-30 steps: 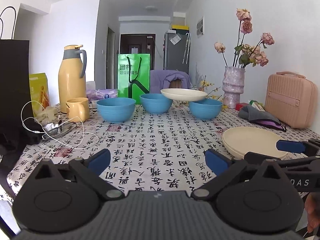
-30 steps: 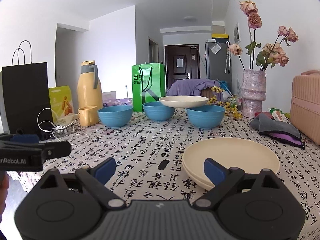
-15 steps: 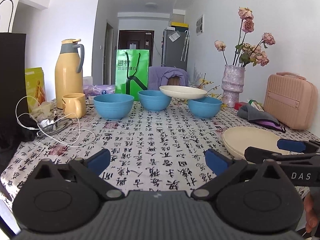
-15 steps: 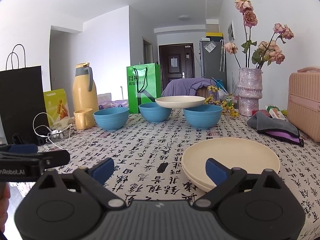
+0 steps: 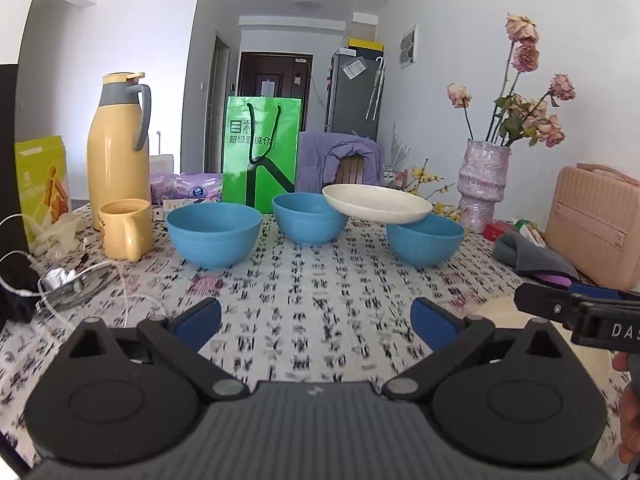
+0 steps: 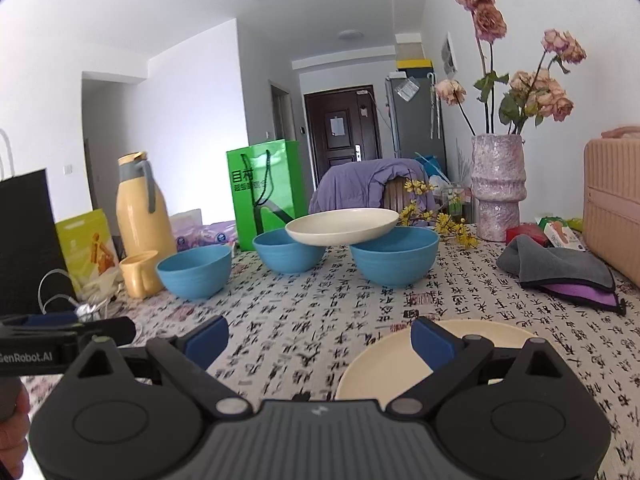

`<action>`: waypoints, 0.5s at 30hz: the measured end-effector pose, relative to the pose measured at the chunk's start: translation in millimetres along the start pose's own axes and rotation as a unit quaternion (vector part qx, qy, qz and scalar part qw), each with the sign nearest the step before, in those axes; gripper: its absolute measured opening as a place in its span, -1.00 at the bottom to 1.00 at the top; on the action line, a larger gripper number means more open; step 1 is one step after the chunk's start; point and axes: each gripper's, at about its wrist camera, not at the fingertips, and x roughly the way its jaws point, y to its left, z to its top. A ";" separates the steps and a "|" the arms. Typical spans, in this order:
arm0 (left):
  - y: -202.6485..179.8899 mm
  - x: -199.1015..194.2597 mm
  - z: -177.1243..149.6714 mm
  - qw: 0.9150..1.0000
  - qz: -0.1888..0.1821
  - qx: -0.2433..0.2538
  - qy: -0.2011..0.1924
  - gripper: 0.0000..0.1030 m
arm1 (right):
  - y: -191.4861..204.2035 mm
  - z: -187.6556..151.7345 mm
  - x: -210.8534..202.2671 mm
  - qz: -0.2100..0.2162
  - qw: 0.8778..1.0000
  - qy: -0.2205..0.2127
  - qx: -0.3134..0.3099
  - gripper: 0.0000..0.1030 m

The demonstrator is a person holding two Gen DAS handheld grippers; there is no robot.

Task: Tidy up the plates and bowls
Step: 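Move both grippers toward the last cream plate on a blue bowl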

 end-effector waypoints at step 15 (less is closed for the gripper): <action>5.1 147.0 98.7 0.999 -0.042 0.006 0.029 0.55 | -50.3 98.0 132.0 0.016 0.995 0.052 0.079 0.73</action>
